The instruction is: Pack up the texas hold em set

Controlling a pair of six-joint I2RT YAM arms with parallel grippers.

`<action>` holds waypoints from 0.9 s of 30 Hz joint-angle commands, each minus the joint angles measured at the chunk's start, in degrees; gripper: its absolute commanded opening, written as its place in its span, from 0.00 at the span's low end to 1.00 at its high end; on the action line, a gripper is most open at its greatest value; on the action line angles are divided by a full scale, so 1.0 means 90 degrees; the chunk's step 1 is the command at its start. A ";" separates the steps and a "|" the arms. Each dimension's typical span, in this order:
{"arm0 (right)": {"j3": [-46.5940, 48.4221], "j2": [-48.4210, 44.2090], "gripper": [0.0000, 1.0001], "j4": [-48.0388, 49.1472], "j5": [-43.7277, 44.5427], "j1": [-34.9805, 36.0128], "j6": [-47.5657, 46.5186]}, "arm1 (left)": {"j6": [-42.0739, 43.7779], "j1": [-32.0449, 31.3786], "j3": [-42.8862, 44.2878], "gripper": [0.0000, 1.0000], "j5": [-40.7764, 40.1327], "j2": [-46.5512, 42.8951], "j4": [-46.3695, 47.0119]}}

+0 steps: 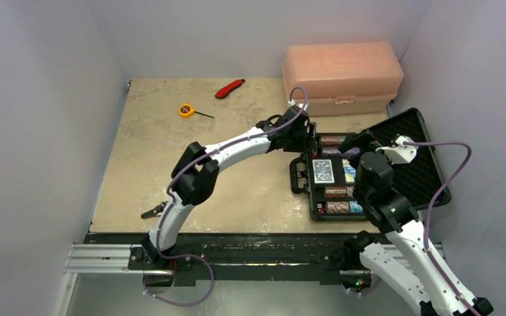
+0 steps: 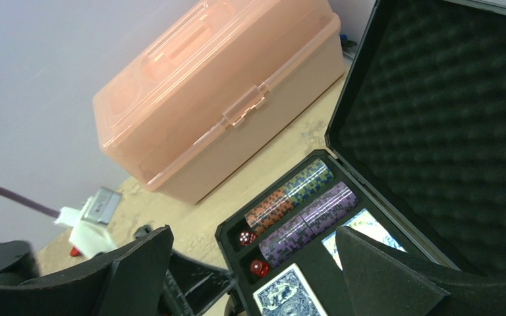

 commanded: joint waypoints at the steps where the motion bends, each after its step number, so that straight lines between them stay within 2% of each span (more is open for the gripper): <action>1: -0.0046 -0.0061 0.99 0.0214 0.0136 0.0053 0.0045 | 0.0638 -0.0004 -0.0512 0.63 -0.0571 -0.1069 -0.0142; 10: -0.0052 -0.0058 0.99 0.0243 0.0107 0.0051 0.0035 | 0.0625 -0.0004 -0.1468 0.59 -0.1277 -0.1605 -0.0443; 27: -0.0071 -0.0005 0.99 0.0281 0.0013 0.0052 0.0015 | 0.0430 -0.0014 -0.1297 0.54 -0.1200 -0.0830 -0.0764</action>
